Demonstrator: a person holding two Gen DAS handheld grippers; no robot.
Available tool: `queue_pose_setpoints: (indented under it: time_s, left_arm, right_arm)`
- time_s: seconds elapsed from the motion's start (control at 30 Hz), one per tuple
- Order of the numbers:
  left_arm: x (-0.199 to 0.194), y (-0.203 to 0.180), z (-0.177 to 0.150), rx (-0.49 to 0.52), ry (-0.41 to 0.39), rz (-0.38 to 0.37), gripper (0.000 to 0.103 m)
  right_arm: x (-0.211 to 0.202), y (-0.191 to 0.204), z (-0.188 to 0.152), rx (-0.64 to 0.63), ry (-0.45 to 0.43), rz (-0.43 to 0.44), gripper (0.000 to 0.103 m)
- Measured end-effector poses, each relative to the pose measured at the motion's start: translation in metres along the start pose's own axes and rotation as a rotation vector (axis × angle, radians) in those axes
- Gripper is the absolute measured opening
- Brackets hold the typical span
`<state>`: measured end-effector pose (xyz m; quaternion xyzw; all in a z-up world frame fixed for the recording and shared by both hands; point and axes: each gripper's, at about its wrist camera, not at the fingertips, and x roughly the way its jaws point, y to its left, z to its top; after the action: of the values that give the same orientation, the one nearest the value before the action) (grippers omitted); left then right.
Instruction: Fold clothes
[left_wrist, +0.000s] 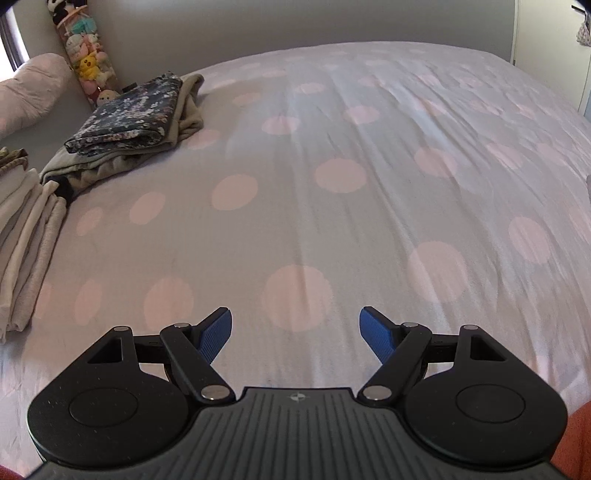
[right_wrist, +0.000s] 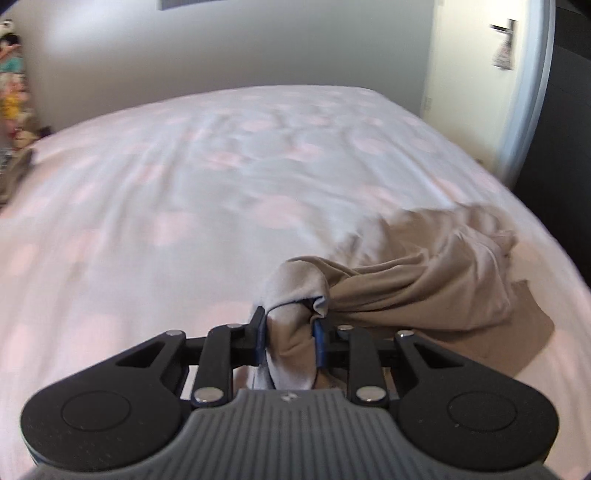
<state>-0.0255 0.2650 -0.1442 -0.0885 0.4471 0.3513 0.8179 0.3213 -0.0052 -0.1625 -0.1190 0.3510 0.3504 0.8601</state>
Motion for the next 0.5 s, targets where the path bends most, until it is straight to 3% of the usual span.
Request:
queue_pose_setpoints:
  time_s: [0.07, 0.5]
  left_arm:
    - [-0.006, 0.011, -0.004, -0.006, -0.02, 0.009, 0.076]
    - [-0.042, 0.117, -0.016, -0.135, -0.094, -0.111, 0.075]
  right_arm:
    - [-0.013, 0.043, 0.002, -0.02, -0.021, 0.102, 0.027]
    - [-0.107, 0.318, -0.011, -0.193, -0.078, 0.728, 0.027]
